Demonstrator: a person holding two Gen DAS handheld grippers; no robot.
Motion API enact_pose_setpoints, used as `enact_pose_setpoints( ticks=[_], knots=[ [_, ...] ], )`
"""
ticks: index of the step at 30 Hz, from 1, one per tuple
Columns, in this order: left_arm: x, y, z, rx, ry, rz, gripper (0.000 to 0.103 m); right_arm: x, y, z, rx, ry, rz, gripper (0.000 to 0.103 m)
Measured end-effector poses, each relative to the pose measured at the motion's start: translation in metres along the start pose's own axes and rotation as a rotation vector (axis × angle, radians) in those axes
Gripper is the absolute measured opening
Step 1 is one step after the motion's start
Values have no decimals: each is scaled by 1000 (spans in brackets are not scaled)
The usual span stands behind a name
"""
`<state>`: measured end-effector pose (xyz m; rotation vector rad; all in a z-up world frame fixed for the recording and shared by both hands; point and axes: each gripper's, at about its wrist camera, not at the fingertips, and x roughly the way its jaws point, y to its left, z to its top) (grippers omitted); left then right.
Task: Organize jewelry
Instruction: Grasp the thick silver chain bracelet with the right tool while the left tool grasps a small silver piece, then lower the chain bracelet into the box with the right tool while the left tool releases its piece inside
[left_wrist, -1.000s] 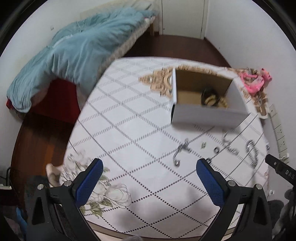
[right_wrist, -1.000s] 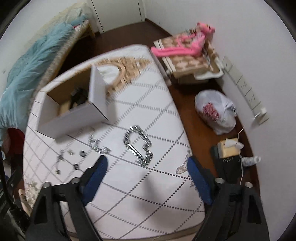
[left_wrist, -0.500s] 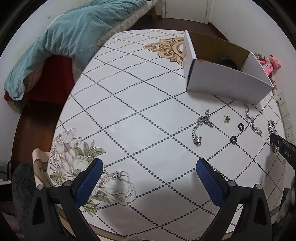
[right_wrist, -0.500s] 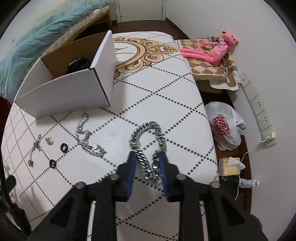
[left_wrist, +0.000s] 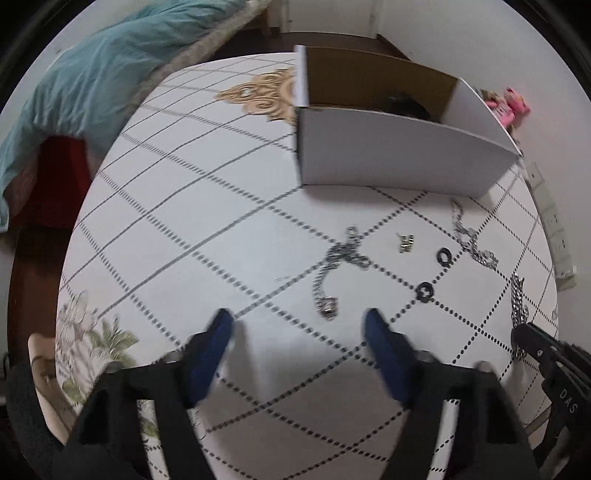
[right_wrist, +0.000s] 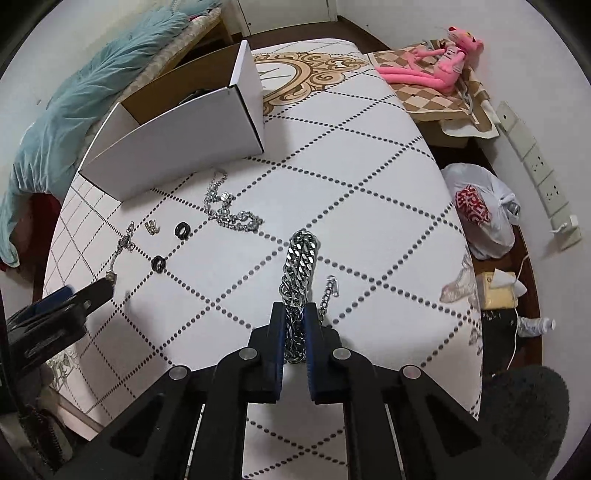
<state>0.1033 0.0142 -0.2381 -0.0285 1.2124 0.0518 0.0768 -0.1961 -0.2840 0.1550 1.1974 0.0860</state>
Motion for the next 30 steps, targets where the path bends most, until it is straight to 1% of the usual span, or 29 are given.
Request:
enact_pose_setpoints(
  ticks=[1,3,5,6,7,11,14,21,25,28,30],
  knots=[
    [1,-3,1,11,0,0,45,0,0,0,2,-1,-1,10],
    [4,-8,2,33,0,-6,30,0,1,1,0,-3,-9,10],
    [3,-11,3,41,-11,-13,23,1,1,3,0,-1,-13,10],
    [3,-13,4,49,-16,-20,15,1,0,4,0,-1,-13,10],
    [3,-13,4,50,-17,-23,9,2,-1,5,1,0,-13,10],
    [-2,-12,3,39,-32,-50,7,-1,-3,7,15,-2,2,10],
    [-10,-8,4,33,-50,-72,7,-10,-4,9,30,-17,31,10],
    [-56,-4,16,39,-128,-141,7,-47,0,28,69,-67,149,10],
    [-85,1,32,31,-170,-197,7,-69,5,45,66,-101,206,10],
    [-110,4,47,32,-207,-236,7,-90,13,64,50,-134,254,10],
    [-125,5,63,41,-231,-256,7,-102,19,79,37,-158,282,9]
  ],
)
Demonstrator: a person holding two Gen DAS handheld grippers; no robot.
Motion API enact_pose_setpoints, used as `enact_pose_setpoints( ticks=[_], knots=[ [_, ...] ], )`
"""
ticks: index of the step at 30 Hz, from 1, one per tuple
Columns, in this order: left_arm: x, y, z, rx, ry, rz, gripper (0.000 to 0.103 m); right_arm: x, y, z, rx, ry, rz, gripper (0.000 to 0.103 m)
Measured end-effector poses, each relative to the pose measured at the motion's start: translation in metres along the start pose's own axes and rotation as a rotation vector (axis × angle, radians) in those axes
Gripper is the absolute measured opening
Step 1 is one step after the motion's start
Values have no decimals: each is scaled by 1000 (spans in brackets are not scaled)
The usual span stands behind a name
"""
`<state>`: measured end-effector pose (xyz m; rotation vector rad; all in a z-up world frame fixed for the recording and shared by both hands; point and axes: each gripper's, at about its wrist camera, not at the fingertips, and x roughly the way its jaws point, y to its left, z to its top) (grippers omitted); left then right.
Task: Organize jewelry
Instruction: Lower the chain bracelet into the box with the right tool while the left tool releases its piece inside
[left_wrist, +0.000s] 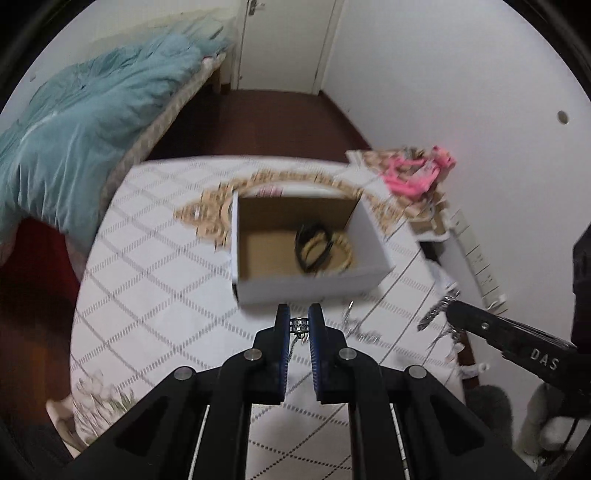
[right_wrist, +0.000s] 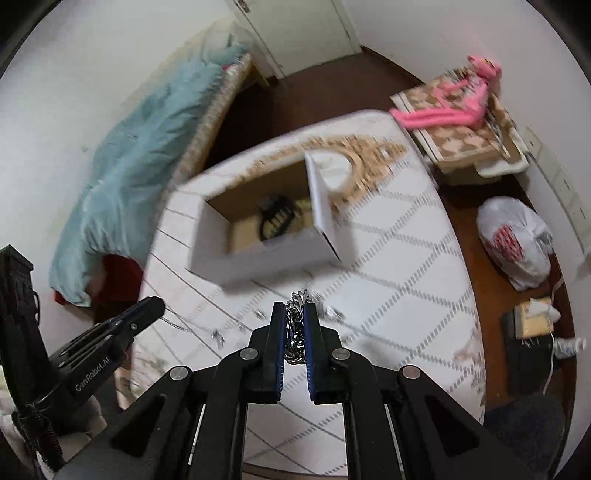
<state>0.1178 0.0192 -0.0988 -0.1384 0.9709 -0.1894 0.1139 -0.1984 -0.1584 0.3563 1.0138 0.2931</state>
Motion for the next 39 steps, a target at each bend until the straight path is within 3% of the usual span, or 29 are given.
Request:
enact_pose_setpoints(
  ticks=[8,16,25,32,33,34,35,36,39],
  knots=[
    [-7,1,73,16,-48,-50,7,6,34,68,-73,-41,39,9],
    [31,11,119,1,2,-59,7,63,36,113,-78,45,19,9],
    [91,27,129,-36,124,-24,9,116,26,134,-80,133,-49,9],
    [114,37,123,-56,190,99,14,147,15,139,-64,250,-79,12],
    [114,38,122,-47,184,130,20,148,14,140,-63,257,-81,14],
    [114,40,121,-43,182,146,38,147,13,140,-61,259,-82,17],
    [114,42,121,-43,178,162,52,146,12,140,-59,255,-86,29],
    [113,44,120,-45,170,178,75,143,12,140,-66,244,-100,39],
    [109,49,117,-49,140,199,78,135,15,140,-83,216,-128,43]
  ],
)
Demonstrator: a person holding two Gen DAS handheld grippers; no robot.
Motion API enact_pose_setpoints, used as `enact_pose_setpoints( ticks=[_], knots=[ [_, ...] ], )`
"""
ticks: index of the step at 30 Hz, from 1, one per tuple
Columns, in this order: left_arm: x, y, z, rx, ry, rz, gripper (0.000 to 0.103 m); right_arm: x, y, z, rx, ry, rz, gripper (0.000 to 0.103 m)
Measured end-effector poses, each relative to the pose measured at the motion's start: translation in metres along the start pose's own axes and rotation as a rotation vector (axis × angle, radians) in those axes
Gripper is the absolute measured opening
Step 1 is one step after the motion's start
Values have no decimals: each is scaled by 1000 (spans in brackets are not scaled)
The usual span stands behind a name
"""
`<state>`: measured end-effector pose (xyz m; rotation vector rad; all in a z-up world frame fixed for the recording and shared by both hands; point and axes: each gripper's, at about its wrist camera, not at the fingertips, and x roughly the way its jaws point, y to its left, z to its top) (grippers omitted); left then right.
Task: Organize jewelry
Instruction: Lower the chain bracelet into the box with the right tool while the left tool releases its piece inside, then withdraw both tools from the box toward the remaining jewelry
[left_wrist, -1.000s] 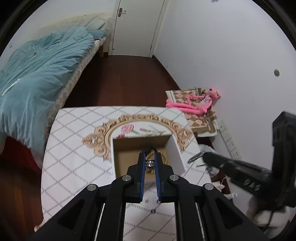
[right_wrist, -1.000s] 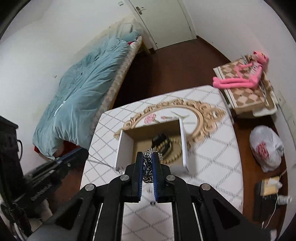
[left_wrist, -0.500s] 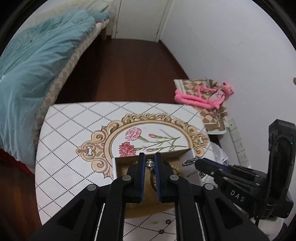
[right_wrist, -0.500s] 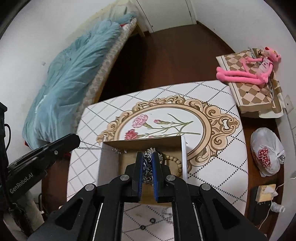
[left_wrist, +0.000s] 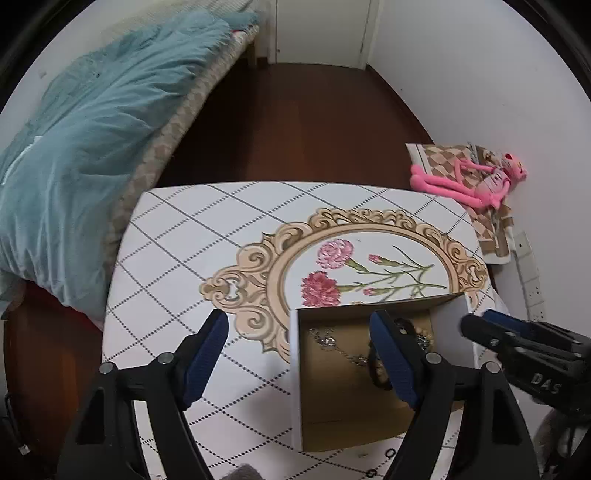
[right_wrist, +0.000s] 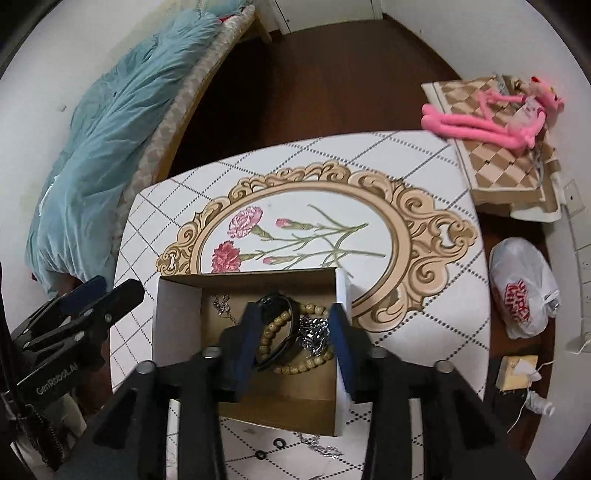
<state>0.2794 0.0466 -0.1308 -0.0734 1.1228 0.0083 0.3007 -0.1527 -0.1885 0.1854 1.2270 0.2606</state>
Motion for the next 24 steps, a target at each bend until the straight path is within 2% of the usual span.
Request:
enact_pose_setpoints(
  ticks=[2,3,4,5,6,9,13,19,24],
  knots=[
    [1,4,-4,-6,3,25,78,-5,3,-2,-25,-19,-45,48],
    [2,5,-6,-9,4,36,81,-7,4,-5,-40,-28,-79,57],
    [3,5,-8,-10,4,43,87,-7,5,-6,-47,-32,-98,63],
    [4,6,-12,-9,4,51,92,-8,5,-10,-59,-38,-131,74],
    [5,7,-17,-9,3,59,102,-9,4,-13,-67,-42,-155,84],
    [6,4,-30,7,-10,92,103,-5,2,-28,-93,-45,-246,96],
    [9,1,-43,5,-5,95,103,3,1,-45,-108,-35,-293,96],
    [8,-1,-59,-16,2,89,103,4,2,-62,-109,-48,-311,96],
    [-6,-3,-68,-23,-25,88,103,-8,0,-69,-98,-82,-325,97]
  ],
)
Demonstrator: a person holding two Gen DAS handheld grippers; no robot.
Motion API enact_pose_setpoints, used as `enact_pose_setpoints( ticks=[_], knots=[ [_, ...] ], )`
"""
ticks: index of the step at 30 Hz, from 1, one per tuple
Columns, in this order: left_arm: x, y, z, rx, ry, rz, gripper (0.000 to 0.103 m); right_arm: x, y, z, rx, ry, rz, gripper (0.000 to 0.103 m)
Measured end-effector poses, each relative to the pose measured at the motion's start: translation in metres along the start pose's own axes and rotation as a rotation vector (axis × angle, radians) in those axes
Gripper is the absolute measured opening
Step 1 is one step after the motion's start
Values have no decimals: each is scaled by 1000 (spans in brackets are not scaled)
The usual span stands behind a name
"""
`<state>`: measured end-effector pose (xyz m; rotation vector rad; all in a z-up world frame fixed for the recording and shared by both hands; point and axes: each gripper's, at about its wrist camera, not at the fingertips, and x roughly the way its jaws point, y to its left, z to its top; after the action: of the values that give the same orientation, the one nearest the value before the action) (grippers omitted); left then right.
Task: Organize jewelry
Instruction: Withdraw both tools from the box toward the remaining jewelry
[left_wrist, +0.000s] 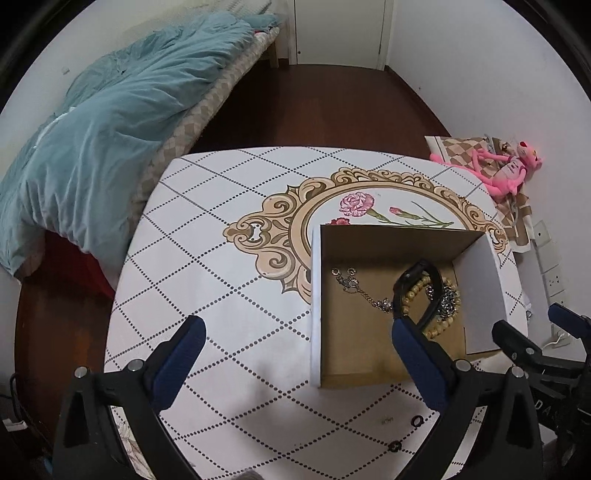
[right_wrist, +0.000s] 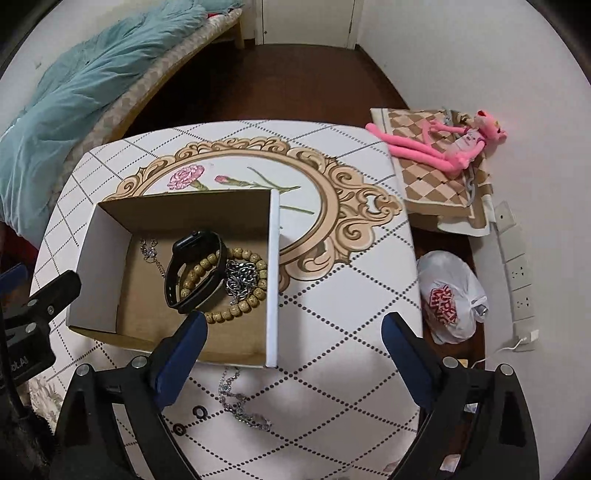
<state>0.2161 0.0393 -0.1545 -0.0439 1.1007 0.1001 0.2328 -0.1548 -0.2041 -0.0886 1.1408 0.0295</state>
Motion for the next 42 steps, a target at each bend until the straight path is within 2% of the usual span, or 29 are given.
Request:
enact_pose_setpoints(
  ticks=[6,21,29,35,38,42],
  knots=[
    [-28,-3,-7,0,-55,2,103,-30,-5,-8,12,-68,-15,97],
    [-124,-4,-33,-17,-210,-45,103,-140,-10,-40,34,-280,-28,97],
    [-147,-2,-46,-13,-229,-55,103,-172,-16,-57,63,-334,-11,97],
    [-141,-1,-53,-35,-208,-47,103,-168,-21,-63,83,-316,15,97],
    [-120,0,-61,-38,-177,-23,103,-143,-27,-69,101,-253,49,97],
    [-80,-2,-81,-33,-93,25,103,-85,-28,-88,111,-154,82,96]
  ],
)
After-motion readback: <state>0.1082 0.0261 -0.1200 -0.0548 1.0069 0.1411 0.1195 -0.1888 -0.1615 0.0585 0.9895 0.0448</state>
